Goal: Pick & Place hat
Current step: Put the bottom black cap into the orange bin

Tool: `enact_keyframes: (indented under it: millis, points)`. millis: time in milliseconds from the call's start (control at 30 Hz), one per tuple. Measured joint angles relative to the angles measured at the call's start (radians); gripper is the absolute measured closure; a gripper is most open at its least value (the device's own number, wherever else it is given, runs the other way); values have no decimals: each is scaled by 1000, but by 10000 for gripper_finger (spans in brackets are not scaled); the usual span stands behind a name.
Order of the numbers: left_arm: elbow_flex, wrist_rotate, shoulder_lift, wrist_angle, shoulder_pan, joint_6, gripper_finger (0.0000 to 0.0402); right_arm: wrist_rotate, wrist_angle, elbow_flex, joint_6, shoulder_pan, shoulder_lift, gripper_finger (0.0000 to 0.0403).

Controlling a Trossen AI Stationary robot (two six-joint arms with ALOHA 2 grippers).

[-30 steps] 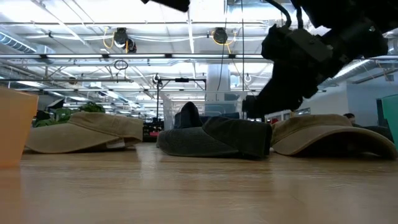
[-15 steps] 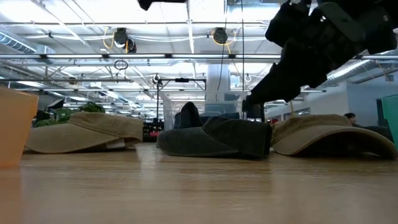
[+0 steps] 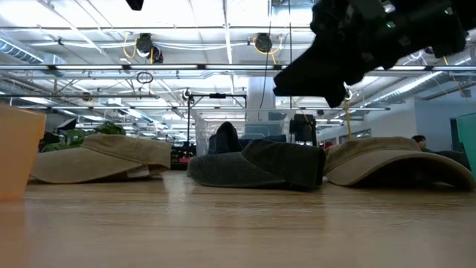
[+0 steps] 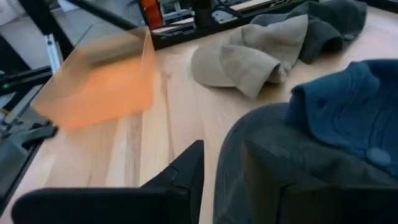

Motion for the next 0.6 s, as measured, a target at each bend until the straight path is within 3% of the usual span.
enact_keyframes:
  millis: [167,433,600]
  points:
    - [-12,-8,-28,2,2,-14,273,75,-180,91,62,5,51,298]
    - [-12,-9,-25,-8,-1,-46,273,102,-195,175,91,-32,213,237]
    - [-12,-9,-25,-10,0,-43,273,101,-234,183,142,-43,241,209]
